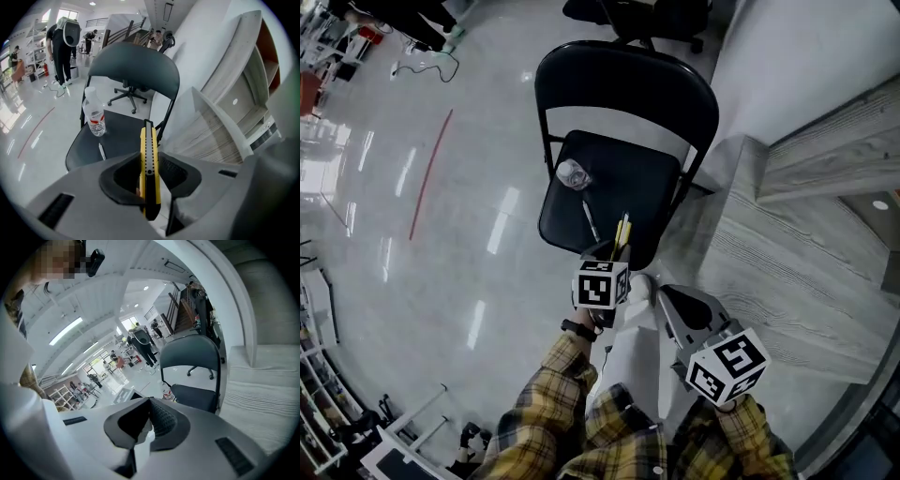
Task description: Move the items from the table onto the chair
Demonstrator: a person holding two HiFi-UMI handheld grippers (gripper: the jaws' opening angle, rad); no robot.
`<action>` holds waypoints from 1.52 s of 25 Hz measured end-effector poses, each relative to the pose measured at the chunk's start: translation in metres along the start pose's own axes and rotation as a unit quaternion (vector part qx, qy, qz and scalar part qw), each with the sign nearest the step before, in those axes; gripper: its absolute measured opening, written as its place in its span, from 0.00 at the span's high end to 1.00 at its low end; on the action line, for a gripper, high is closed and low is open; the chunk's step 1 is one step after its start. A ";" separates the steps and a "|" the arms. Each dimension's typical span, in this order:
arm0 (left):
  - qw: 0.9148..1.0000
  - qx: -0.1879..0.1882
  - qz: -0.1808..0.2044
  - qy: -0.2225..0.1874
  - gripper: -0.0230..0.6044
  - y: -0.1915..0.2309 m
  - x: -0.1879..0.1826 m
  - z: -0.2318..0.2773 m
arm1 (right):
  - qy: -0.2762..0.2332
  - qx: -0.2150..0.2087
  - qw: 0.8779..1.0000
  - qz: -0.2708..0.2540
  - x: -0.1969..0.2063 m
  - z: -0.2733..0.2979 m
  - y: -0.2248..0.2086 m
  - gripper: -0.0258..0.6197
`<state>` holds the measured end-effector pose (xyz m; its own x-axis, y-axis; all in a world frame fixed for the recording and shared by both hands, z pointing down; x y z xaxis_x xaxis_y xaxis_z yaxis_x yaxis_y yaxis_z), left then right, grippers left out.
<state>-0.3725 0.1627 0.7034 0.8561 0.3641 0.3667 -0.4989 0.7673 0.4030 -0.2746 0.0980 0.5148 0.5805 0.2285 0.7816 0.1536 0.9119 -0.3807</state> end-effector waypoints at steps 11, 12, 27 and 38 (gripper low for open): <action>0.998 -0.055 -0.017 0.038 0.78 0.063 0.025 0.119 | -0.001 0.013 0.999 0.030 0.007 0.056 -0.039 0.93; 0.997 -0.059 -0.017 0.041 0.78 0.067 0.027 0.128 | -0.002 0.014 0.999 0.036 0.008 0.057 -0.041 0.93; 0.991 -0.101 0.017 0.083 0.77 0.084 0.041 0.169 | 0.015 0.019 0.998 0.051 0.024 0.060 -0.040 0.93; 0.997 -0.067 0.002 0.037 0.78 0.059 0.024 0.105 | -0.003 0.016 0.999 0.043 0.003 0.031 -0.018 0.93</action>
<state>-0.3952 0.1612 0.8241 0.8645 0.4005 0.3037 -0.4833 0.8283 0.2836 -0.3002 0.0926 0.5389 0.5853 0.3080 0.7500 0.0780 0.8994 -0.4302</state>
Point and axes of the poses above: the fingertips, and each gripper's own axes: z forward along the fingers, y to its left, x out of its underside, the point moved 3 cm from there along -z, backward along the fingers, and after that the axes turned 12 degrees about -z, right-handed, at the moved point
